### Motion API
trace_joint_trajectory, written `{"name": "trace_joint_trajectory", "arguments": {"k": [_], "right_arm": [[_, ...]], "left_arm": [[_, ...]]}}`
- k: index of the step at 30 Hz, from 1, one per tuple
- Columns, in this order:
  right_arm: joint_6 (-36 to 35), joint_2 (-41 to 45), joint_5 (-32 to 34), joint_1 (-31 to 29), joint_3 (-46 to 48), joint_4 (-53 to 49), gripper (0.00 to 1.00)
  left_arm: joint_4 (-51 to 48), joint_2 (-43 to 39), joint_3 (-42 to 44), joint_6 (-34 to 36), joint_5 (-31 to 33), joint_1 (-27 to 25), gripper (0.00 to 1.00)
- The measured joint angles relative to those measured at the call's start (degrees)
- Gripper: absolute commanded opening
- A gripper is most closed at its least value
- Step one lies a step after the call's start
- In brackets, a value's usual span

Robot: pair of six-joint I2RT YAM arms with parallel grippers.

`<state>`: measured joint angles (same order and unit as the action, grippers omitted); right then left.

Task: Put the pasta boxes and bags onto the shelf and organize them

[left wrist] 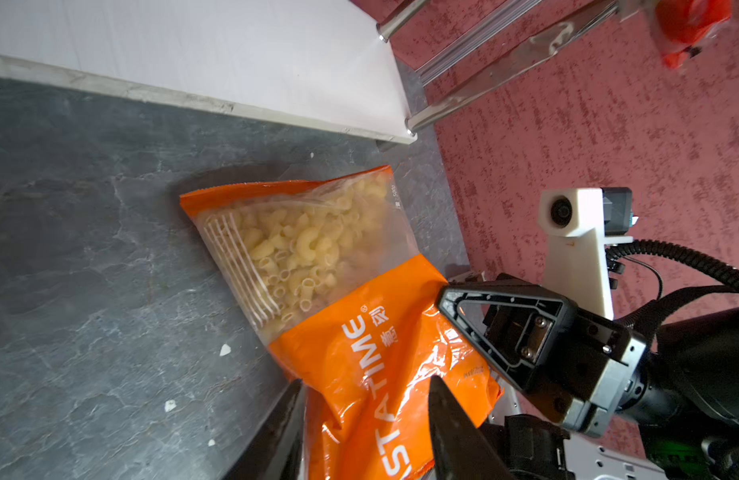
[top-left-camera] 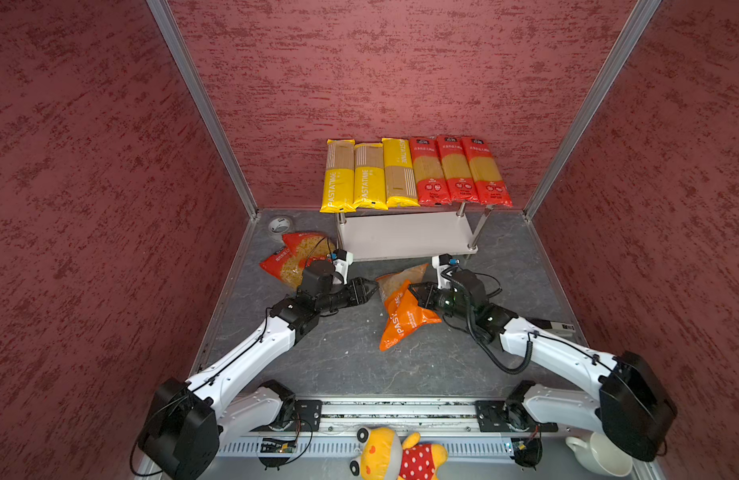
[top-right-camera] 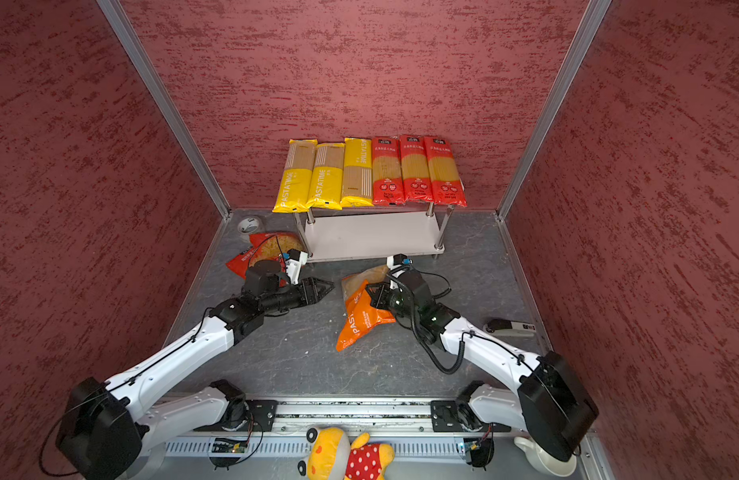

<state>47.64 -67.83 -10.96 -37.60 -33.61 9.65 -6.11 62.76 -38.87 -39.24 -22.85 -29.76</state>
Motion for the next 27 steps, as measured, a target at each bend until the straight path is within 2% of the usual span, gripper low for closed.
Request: {"name": "trace_joint_trajectory", "arguments": {"k": [3,4,8,11,13,18,27], "right_arm": [[2.34,1.36,0.26,0.57,5.11,-0.07,0.00],[3.08,1.79,0.35,0.70,6.14,-0.07,0.03],[4.83,4.55,0.66,1.46,7.61,-2.54,0.39],[3.91,8.09,0.59,2.69,7.82,-7.06,0.56],[2.38,10.19,0.59,3.89,7.78,-10.16,0.63],[-2.45,11.17,0.42,6.84,6.08,-17.29,0.67],[-3.54,-1.70,-6.69,7.45,0.94,-14.19,0.67]], "left_arm": [[0.68,2.27,2.34,-1.09,0.87,-2.86,0.57],[0.76,3.76,2.51,-1.46,1.11,-4.07,0.58],[0.74,9.42,2.05,-2.16,2.38,-8.39,0.62],[-0.35,12.61,0.22,-2.32,3.89,-11.34,0.68],[-0.61,14.25,-0.83,-2.51,4.72,-13.11,0.71],[-0.42,19.71,-2.05,-4.04,5.38,-15.67,0.74],[2.32,24.37,-2.05,-6.86,6.27,-15.89,0.65]]}}
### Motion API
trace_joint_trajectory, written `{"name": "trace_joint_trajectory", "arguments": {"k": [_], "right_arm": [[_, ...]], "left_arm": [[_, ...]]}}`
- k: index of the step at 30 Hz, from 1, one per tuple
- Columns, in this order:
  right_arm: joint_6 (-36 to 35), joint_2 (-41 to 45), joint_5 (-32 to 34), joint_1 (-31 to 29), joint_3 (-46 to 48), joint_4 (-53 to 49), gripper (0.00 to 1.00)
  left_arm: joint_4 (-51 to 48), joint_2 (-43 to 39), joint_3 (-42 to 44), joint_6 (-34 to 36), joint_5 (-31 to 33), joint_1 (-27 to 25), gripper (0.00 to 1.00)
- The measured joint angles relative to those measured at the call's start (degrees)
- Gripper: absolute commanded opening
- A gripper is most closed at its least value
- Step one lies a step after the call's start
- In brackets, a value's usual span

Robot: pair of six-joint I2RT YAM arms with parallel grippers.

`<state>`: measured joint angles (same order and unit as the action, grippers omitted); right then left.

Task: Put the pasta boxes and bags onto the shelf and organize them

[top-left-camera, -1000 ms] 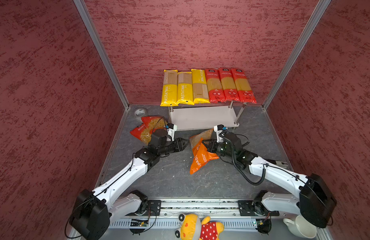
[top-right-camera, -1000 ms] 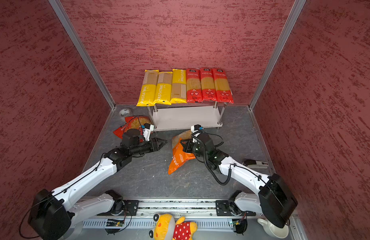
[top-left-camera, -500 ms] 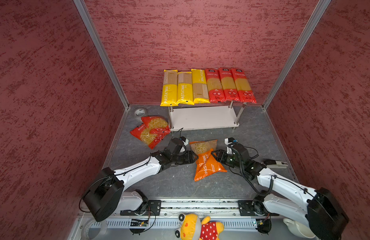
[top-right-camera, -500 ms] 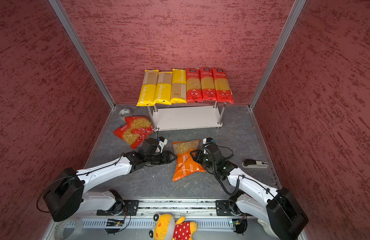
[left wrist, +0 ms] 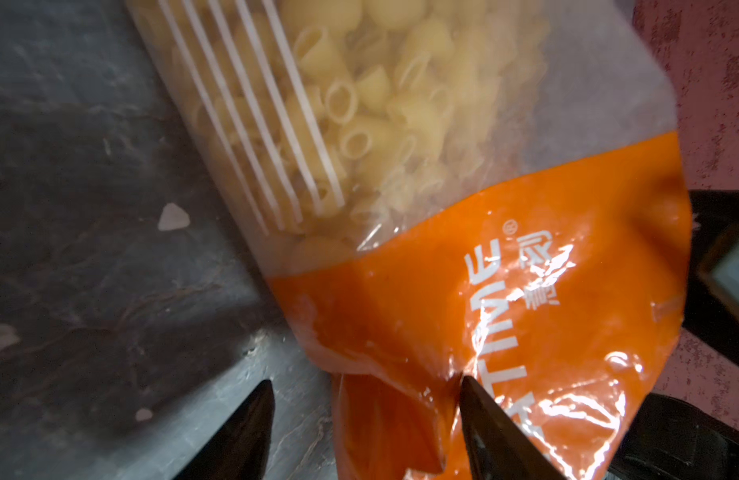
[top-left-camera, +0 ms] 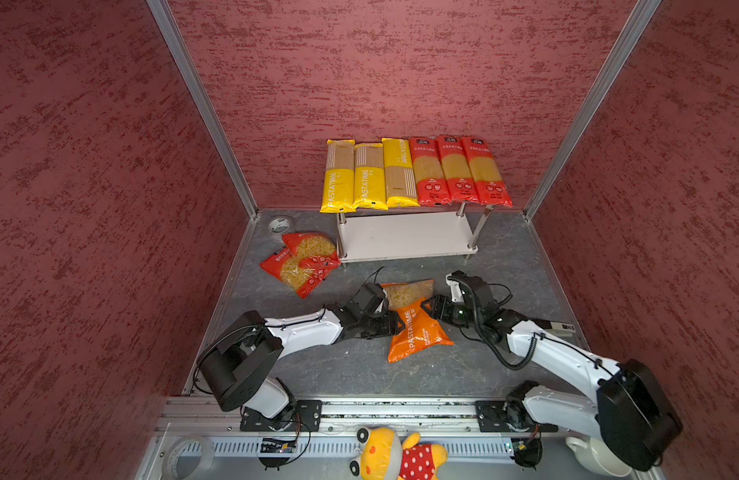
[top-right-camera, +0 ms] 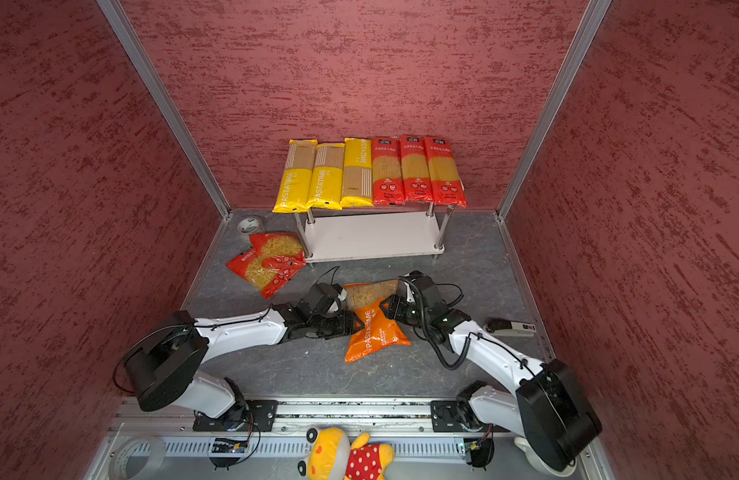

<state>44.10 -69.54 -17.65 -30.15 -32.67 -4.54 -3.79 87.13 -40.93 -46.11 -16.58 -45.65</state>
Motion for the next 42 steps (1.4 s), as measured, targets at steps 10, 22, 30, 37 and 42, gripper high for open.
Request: {"name": "trace_joint_trajectory", "arguments": {"k": [10,22,30,37,42], "right_arm": [[0.61,-12.61,-5.35,-0.02,-0.81,4.74,0.34],[5.33,-4.98,-6.67,-0.02,4.57,14.75,0.06],[5.57,-2.75,-6.10,-0.04,3.48,21.40,0.00],[5.57,-13.86,-4.63,-0.13,-5.99,32.48,0.00],[4.20,-25.16,-3.04,-0.04,-16.17,41.13,0.00]], "left_arm": [[7.80,3.28,0.90,-0.94,-0.94,1.29,0.21],[8.48,-0.83,0.98,0.26,-1.49,1.36,0.09],[1.70,-7.23,-3.26,8.02,1.36,3.32,0.07],[-1.38,-8.07,-9.18,14.49,0.28,12.31,0.11],[-4.81,-5.92,-16.68,19.41,1.22,18.53,0.46]]}}
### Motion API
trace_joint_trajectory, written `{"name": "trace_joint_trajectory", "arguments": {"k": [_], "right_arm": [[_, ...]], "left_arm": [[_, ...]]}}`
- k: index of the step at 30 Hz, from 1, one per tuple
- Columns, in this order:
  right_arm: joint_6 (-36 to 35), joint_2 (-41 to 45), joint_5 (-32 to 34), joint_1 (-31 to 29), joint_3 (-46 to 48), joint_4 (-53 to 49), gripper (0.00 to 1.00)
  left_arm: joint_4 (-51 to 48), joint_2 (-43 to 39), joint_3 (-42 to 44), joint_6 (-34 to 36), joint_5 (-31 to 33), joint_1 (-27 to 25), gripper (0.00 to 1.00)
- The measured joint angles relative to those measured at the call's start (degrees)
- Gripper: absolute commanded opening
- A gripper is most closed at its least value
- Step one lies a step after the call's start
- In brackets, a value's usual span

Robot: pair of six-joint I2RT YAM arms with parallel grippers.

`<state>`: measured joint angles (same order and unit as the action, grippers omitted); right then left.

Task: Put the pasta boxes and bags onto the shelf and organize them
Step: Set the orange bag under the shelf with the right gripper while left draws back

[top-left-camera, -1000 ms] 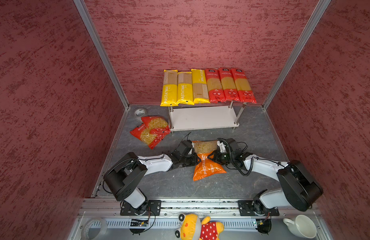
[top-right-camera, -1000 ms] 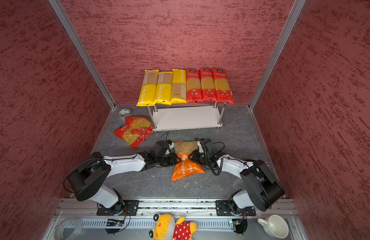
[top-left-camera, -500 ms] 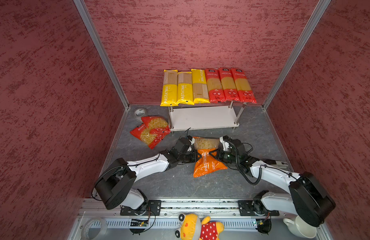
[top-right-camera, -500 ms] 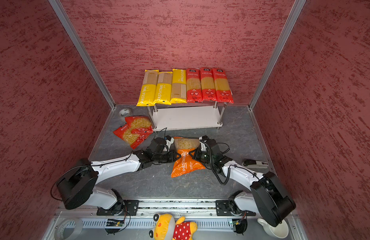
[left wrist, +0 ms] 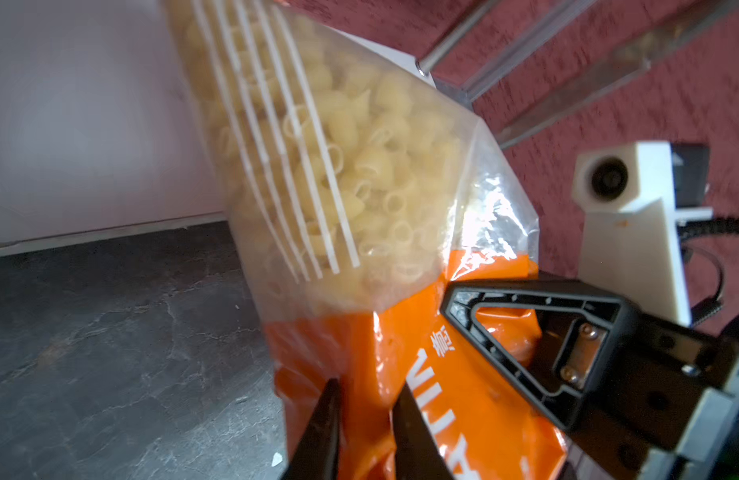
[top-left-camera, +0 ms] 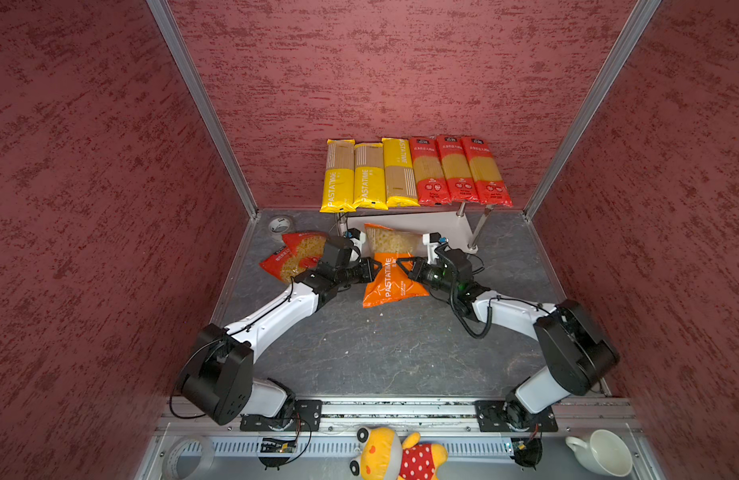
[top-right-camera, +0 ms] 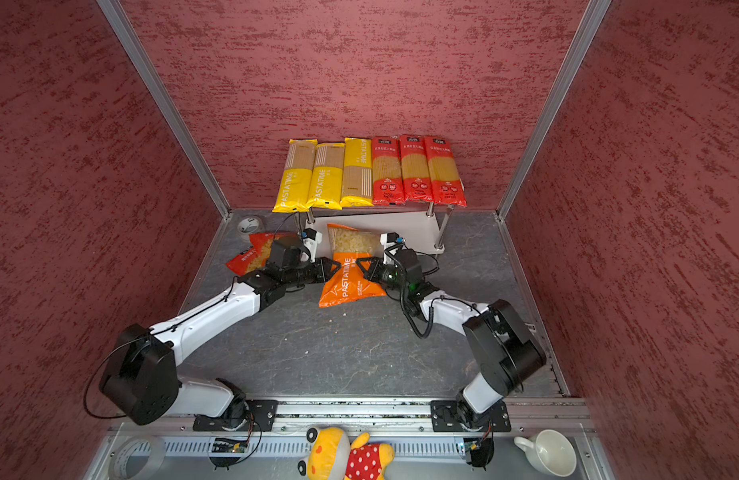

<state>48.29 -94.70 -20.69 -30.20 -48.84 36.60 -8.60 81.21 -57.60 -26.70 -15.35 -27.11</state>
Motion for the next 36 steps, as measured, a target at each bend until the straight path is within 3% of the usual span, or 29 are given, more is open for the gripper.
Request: {"name": "trace_joint_trajectory", "arguments": {"k": [2,5,10,20,28,33,34,35,36], "right_arm": [[-1.05,-4.26,0.94,0.39,-3.65,2.58,0.00],[-1.31,-12.24,1.86,1.73,-9.73,5.88,0.00],[-0.68,-23.23,1.14,4.52,-17.66,6.78,0.00],[3.78,-33.99,-4.94,5.44,-34.27,2.58,0.00],[5.86,-41.70,-10.01,3.76,-45.09,1.46,0.00],[6.08,-43.25,-12.02,3.48,-48.85,-2.60,0.53],[5.73,-43.19,-12.11,3.48,-49.22,-3.93,0.91],[5.29,-43.06,-12.13,3.48,-49.24,-5.07,0.98],[4.92,-42.73,-12.26,3.52,-49.18,-6.36,0.98]], "left_arm": [[-1.40,0.02,-2.60,1.16,1.42,1.14,0.52],[-3.08,-1.36,-3.89,2.12,2.84,1.38,0.54],[-6.71,-8.39,0.07,3.17,4.17,1.33,0.55],[-11.65,-26.18,13.20,0.07,7.50,1.36,0.56],[-17.51,-34.84,15.23,-1.49,11.28,1.40,0.56],[-19.30,-36.98,15.98,-2.21,12.48,1.40,0.56],[-19.45,-37.13,16.28,-2.43,12.59,1.40,0.56],[-19.67,-37.18,16.48,-2.47,12.74,1.40,0.57],[-19.82,-37.16,16.57,-2.58,12.76,1.40,0.57]]}}
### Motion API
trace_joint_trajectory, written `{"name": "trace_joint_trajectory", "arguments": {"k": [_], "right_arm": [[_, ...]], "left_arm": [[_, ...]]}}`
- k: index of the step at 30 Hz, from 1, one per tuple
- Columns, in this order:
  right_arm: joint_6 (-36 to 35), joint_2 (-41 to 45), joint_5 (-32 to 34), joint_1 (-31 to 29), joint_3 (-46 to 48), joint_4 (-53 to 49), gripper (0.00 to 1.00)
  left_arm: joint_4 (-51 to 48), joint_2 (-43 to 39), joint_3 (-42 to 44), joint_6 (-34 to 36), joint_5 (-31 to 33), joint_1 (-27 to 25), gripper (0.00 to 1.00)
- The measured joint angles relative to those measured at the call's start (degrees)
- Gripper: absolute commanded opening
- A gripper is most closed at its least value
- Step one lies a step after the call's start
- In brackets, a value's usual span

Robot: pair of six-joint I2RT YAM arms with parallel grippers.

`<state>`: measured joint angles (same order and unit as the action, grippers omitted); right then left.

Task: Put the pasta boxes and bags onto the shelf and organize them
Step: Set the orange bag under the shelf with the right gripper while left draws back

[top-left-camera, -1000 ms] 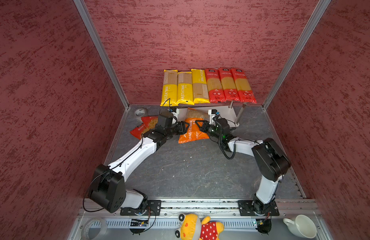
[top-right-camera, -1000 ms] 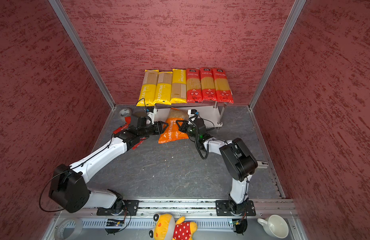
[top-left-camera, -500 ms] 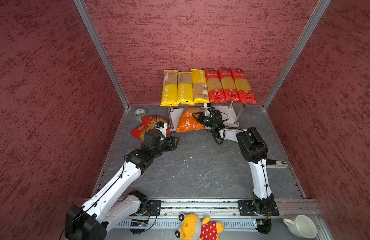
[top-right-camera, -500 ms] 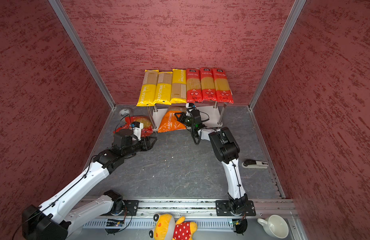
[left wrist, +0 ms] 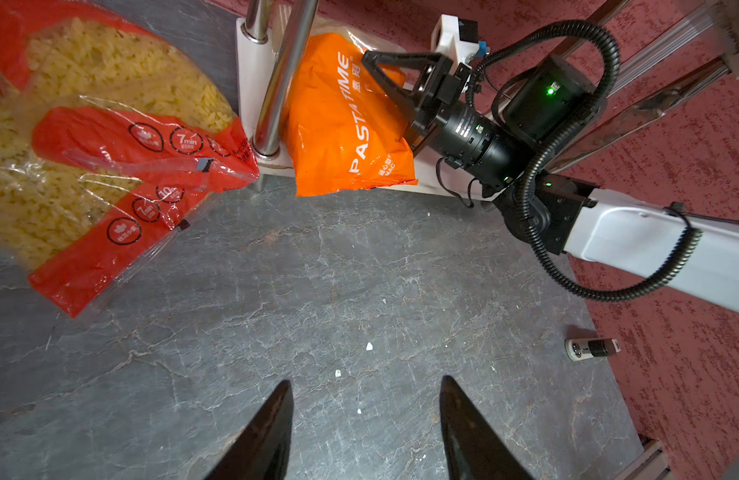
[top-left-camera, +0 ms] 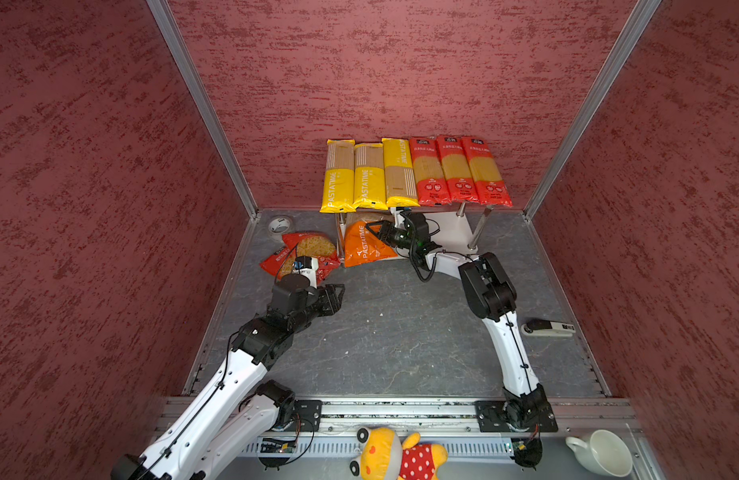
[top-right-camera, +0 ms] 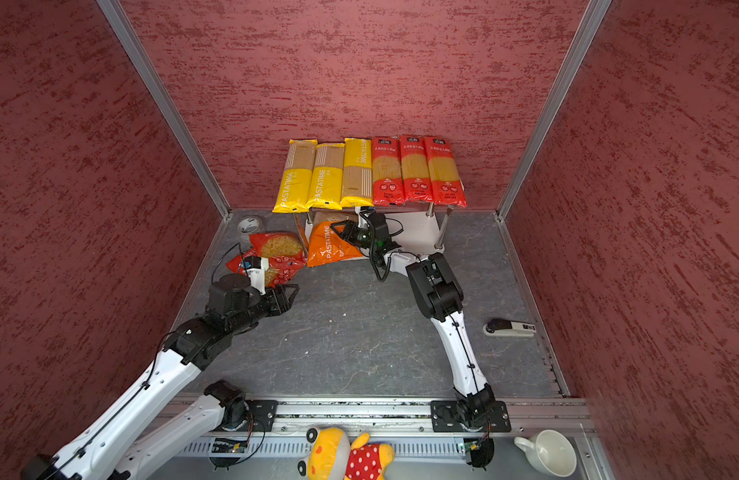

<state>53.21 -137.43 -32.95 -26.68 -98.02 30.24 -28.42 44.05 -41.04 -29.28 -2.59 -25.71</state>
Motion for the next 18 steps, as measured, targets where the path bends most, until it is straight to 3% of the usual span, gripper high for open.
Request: {"name": "trace_joint_trajectory", "arguments": {"k": [9,14,18], "right_arm": [[-1.29,13.62,0.90,1.81,15.32,-5.95,0.99],[-2.45,23.54,4.76,2.27,25.03,-9.60,0.99],[-4.20,31.04,9.29,2.10,30.01,-16.15,0.99]], "left_arm": [[2.75,2.23,1.11,-0.72,0.09,0.04,0.60],[5.46,3.26,3.72,-2.21,-0.22,1.46,0.77],[7.50,3.15,5.81,-4.28,-1.88,6.25,0.86]]}}
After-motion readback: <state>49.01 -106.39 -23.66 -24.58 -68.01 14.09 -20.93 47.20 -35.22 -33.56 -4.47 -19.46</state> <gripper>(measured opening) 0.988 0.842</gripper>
